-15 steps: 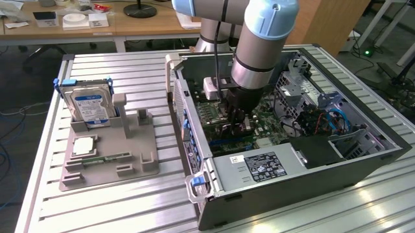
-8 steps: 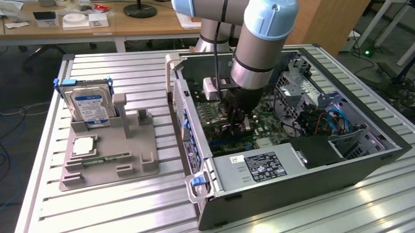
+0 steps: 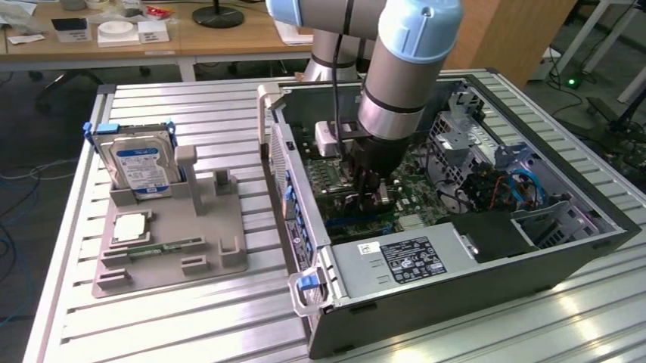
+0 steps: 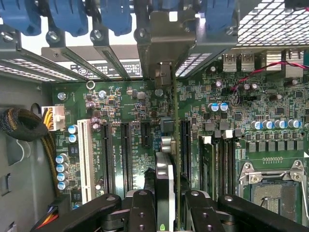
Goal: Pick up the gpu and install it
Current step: 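Insert the gpu into the slot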
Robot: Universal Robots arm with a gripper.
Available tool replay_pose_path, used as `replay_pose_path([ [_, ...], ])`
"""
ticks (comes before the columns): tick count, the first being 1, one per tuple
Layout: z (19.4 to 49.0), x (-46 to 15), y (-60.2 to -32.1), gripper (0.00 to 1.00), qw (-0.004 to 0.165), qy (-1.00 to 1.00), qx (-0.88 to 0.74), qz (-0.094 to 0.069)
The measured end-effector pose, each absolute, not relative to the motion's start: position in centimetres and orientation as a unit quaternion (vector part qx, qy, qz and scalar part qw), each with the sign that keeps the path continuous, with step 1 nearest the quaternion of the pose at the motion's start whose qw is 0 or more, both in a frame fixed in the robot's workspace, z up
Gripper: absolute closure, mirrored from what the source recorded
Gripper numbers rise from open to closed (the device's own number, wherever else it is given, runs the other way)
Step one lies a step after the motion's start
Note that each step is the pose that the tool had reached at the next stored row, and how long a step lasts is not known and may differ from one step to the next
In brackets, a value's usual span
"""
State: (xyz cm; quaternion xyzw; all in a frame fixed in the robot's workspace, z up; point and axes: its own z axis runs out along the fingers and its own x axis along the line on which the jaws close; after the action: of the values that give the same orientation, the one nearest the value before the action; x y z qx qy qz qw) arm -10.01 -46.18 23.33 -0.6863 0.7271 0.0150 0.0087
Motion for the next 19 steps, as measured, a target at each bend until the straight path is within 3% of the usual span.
replay_pose_path([
  [19,22.61,-10.01,-46.18,0.71,0.009,0.727,-0.686,0.015],
])
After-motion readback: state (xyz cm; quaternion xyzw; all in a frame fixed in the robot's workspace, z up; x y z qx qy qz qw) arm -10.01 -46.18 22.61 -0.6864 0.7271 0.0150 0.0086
